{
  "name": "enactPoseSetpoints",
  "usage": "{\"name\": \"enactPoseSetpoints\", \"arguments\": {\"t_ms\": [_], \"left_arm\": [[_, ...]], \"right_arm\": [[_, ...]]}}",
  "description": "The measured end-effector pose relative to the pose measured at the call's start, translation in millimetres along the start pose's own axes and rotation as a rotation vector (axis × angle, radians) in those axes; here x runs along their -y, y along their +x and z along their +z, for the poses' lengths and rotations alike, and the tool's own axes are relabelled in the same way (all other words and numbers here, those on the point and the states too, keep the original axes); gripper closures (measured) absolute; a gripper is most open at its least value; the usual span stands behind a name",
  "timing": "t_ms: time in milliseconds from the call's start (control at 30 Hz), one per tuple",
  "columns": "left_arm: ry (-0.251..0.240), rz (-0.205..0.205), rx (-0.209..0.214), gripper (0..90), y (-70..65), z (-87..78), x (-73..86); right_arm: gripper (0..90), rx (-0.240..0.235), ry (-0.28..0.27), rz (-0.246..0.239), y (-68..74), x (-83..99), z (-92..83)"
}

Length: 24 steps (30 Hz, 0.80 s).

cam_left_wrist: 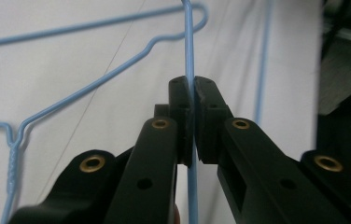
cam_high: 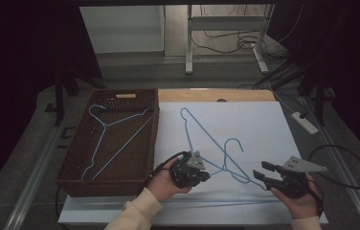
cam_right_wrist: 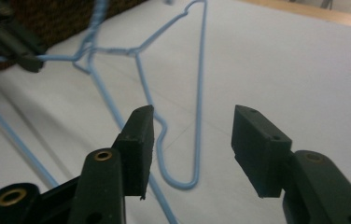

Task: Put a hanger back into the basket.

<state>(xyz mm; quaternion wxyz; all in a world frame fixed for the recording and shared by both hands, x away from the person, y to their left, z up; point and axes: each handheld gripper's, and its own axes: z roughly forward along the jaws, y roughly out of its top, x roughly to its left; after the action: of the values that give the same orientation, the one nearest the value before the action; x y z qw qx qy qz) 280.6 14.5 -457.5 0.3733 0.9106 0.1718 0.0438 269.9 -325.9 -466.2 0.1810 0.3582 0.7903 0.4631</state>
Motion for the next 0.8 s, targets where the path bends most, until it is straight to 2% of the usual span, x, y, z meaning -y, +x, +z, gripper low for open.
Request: {"name": "enactPoseSetpoints", "arguments": {"t_ms": [33, 67, 100, 167, 200, 300, 367, 433, 567, 667, 800], "left_arm": [[-0.011, 0.003, -0.007, 86.8, -3.0, -5.2, -0.7], [-0.019, 0.004, -0.009, 86.8, -4.8, -8.2, -1.2], [-0.041, 0.008, -0.01, 86.8, -8.8, -15.8, -2.5], [-0.05, 0.008, -0.013, 86.8, -10.7, -19.6, -3.1], [-0.062, 0.011, -0.016, 86.8, -12.8, -24.1, -3.7], [-0.085, 0.011, -0.023, 86.8, -15.7, -32.9, -4.5], [-0.105, 0.006, -0.034, 86.8, -17.4, -40.2, -5.1], [-0.122, 0.008, -0.047, 86.8, -18.4, -46.2, -5.6], [-0.174, -0.018, -0.08, 86.8, -16.8, -65.1, -3.9], [-0.188, -0.024, -0.095, 86.8, -16.2, -72.3, -2.3], [-0.227, -0.054, -0.115, 86.8, -13.4, -86.3, 2.4]], "right_arm": [[47.4, 0.016, -0.031, 0.03, -4.4, 1.7, -3.9], [47.4, 0.016, -0.031, 0.03, -4.4, 1.7, -3.9], [46.7, 0.008, -0.064, 0.071, -9.1, 3.9, -6.4], [46.7, 0.01, -0.072, 0.081, -10.6, 4.8, -7.4], [46.6, 0.015, -0.091, 0.107, -14.1, 7.0, -9.7], [46.6, 0.024, -0.102, 0.119, -15.6, 8.1, -11.3], [44.6, 0.054, -0.111, 0.125, -17.5, 9.4, -12.9], [44.5, 0.057, -0.112, 0.127, -17.8, 9.8, -12.9], [44.2, 0.06, -0.111, 0.128, -18.7, 10.7, -12.8], [44.0, 0.058, -0.101, 0.126, -18.3, 11.3, -11.0], [43.7, 0.056, -0.086, 0.119, -17.5, 11.9, -8.6]]}}
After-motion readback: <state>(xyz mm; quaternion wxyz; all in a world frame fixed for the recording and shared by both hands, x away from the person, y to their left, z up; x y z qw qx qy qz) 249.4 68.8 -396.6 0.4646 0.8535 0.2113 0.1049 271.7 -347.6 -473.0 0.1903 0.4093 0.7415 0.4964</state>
